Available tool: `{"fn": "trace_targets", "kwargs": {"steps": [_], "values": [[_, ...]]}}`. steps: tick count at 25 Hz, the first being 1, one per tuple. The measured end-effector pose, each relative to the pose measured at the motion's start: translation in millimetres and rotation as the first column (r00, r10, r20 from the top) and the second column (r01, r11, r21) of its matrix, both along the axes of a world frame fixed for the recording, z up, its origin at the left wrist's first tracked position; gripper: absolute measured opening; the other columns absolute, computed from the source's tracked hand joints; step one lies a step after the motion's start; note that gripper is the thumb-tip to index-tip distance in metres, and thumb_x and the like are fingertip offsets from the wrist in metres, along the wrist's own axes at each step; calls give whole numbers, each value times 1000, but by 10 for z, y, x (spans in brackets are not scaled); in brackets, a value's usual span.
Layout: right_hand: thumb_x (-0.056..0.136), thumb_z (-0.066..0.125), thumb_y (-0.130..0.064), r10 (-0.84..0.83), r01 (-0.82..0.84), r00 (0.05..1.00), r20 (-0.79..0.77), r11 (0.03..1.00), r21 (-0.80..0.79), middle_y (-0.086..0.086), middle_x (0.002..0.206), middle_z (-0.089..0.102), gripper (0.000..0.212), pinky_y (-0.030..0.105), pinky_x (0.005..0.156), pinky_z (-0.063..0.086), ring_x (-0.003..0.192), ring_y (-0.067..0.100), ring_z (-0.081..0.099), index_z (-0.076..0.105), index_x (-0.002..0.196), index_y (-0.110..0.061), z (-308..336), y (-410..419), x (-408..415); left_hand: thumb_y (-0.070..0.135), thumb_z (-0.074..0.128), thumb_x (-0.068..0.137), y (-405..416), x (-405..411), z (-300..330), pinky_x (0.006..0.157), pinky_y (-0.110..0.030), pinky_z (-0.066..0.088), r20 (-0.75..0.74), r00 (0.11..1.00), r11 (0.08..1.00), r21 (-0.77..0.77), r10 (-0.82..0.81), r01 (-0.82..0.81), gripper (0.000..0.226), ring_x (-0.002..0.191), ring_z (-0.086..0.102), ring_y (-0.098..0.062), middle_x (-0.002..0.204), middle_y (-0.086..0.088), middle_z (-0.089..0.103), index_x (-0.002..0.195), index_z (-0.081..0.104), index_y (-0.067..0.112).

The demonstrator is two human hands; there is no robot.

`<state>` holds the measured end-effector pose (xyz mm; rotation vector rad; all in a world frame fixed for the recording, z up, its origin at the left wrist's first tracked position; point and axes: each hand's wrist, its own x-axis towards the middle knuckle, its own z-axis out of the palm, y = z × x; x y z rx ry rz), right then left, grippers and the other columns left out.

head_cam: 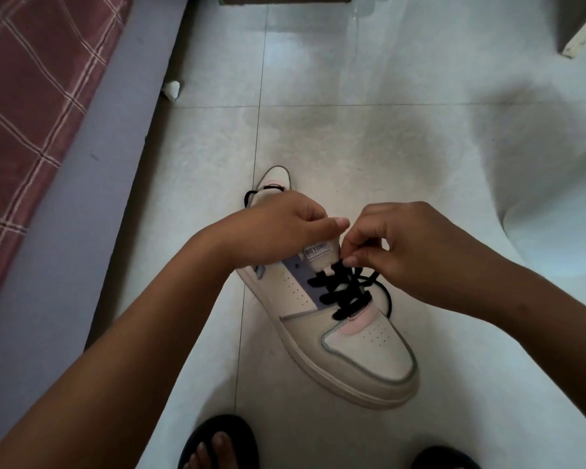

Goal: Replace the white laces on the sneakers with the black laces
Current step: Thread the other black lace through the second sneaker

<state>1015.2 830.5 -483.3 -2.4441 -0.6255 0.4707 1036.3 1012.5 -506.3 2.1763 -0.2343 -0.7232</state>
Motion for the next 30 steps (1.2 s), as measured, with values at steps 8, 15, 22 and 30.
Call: {"fn": "trace_targets", "kwargs": {"steps": [8,15,22,30], "values": [[81,71,-14,-87,119,962,-258,987,111,-7,74,70,20,21,67,51,73,7,64,68,67,-29,-135,-12,67,41,51,93,-43,-49,-7,45,-21,27,113,993,998,44,28,-33,48,46,30,-7,47,9,32,53,37,18],[81,70,-12,-142,310,725,-673,941,135,-9,64,69,7,9,55,46,59,-4,62,73,76,-17,-340,-83,171,41,44,97,-196,-166,-61,48,-24,28,193,980,978,210,-45,4,43,50,35,-9,57,3,40,62,40,15],[81,73,-22,-413,620,518,-749,785,-4,3,62,69,19,21,49,50,56,14,64,69,72,-6,-696,78,116,34,43,99,-252,-228,-443,65,-37,47,-21,946,945,55,324,-322,41,72,58,-24,78,-17,63,85,61,1],[82,69,-35,-380,379,827,-415,921,-89,6,89,68,17,26,70,43,85,19,62,69,70,-22,-769,151,253,30,47,98,-293,-368,-589,53,-29,52,-382,624,652,-71,682,-755,23,70,63,-18,86,-8,67,84,63,22]]}}
